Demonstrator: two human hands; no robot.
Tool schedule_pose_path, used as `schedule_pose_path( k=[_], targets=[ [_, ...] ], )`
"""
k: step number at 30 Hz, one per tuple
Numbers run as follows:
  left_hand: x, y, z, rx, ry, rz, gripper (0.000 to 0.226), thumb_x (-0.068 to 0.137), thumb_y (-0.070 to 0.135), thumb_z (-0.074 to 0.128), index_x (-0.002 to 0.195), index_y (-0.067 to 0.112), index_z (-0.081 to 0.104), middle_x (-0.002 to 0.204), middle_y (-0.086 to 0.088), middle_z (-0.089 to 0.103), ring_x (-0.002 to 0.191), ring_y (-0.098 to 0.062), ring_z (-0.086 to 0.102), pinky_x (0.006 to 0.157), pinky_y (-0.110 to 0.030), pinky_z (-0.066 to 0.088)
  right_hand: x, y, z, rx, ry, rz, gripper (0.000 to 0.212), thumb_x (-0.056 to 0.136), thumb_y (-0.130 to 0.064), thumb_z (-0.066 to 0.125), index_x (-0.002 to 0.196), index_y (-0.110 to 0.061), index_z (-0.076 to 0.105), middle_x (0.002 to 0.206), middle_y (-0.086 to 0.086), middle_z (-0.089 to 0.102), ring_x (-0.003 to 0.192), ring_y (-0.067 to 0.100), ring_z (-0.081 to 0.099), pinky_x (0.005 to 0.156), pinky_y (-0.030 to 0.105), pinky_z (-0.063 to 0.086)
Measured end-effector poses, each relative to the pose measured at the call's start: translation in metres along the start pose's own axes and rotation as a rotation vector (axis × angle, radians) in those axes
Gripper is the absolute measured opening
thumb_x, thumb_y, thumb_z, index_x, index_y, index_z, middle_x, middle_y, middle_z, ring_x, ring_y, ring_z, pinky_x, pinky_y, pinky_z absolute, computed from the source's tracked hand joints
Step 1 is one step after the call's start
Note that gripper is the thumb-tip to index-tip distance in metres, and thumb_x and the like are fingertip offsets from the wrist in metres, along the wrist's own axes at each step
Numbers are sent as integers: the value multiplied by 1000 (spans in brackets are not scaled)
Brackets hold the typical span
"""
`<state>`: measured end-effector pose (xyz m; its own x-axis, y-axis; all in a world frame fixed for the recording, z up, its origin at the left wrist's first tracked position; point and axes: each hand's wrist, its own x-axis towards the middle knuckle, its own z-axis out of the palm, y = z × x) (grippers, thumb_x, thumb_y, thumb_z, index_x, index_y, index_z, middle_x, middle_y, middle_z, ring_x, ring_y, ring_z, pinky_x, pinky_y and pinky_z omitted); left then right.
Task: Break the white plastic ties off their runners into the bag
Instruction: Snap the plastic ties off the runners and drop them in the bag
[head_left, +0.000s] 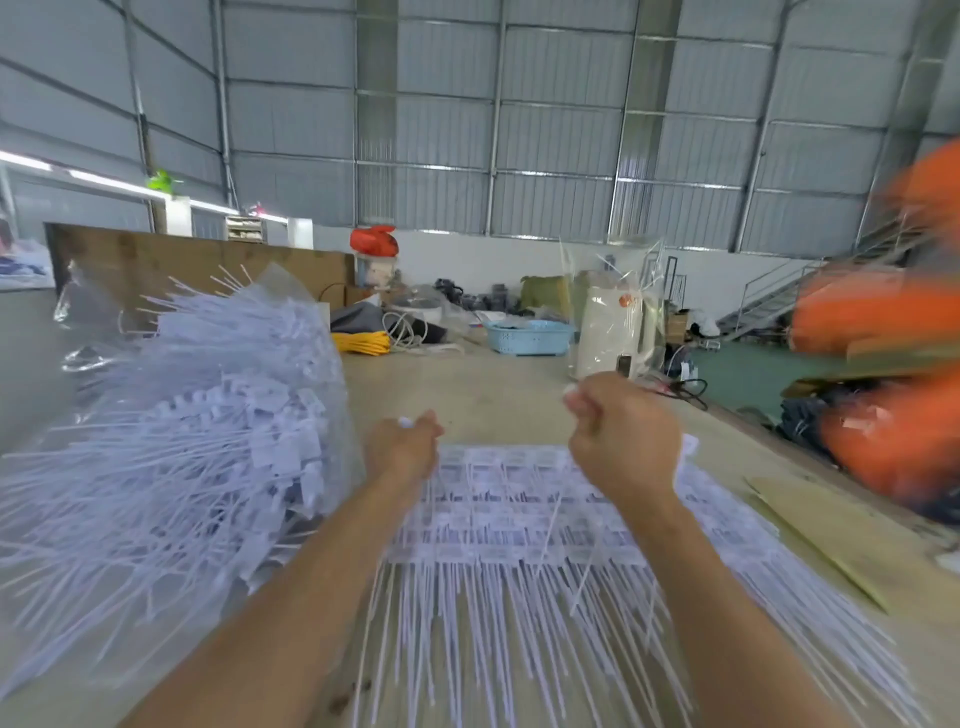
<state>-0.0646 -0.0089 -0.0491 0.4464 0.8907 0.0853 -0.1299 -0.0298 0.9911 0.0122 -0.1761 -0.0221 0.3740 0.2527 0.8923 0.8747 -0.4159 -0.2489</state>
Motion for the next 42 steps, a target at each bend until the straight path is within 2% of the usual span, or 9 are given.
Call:
schedule_pose_path(
  k=[3,7,11,15,19,24,28,34,42],
  targets=[
    [2,8,-8,-60,-48,118,25,96,16,53,73,7,62,35,8,46,28,-2,37,32,-14,28,13,19,-12,171,60,251,29,91,-20,56,67,-6,53,53,1,43,54,26,42,48,25,28],
    [-26,-4,30,-2,-286,210,20,97,19,51,93,9,67,50,3,55,36,-5,42,39,-16,34,1,8,5,235,-241,133,28,93,-23,53,72,-6,58,65,9,54,65,27,48,57,34,35],
    [-39,-5,43,-101,-449,139,38,99,40,42,88,15,67,53,2,63,47,-8,53,44,-16,41,2,3,9,412,-191,136,34,92,-19,56,60,-26,46,63,-7,43,65,12,41,58,26,30],
    [-53,3,52,-101,-545,186,51,96,52,35,82,13,64,57,4,62,54,-10,52,47,-20,41,3,7,9,539,-227,134,24,92,-17,56,73,-4,63,68,0,57,77,19,51,70,29,37],
    [-66,5,56,-88,-554,295,35,96,41,47,84,10,58,66,-2,47,56,-8,44,51,-17,38,1,2,6,645,-316,158,23,95,-10,50,104,-20,68,90,-6,57,77,-3,56,65,8,44],
    [-63,12,45,-154,-480,297,25,95,31,53,76,16,57,55,8,51,52,-6,45,51,-20,38,1,3,0,870,-505,189,40,95,1,43,123,-24,55,108,-2,52,80,-7,56,78,12,44],
    [-52,9,37,-103,-391,332,18,95,23,55,80,17,61,56,5,54,50,-8,45,49,-21,37,-1,7,8,621,-542,243,29,93,-12,53,122,-17,60,108,2,62,81,10,57,83,28,48],
    [-48,1,35,-41,-445,258,18,96,21,55,83,10,60,54,-1,48,43,-9,38,42,-18,32,-5,9,11,348,-646,125,40,95,-22,51,55,-23,54,60,2,57,58,17,49,63,32,41],
    [-46,5,36,0,-370,236,29,96,25,55,70,11,51,38,10,40,32,-3,30,36,-16,25,-9,0,18,114,-461,2,21,93,-26,54,79,-16,66,68,2,60,66,23,52,53,27,33]
  ],
)
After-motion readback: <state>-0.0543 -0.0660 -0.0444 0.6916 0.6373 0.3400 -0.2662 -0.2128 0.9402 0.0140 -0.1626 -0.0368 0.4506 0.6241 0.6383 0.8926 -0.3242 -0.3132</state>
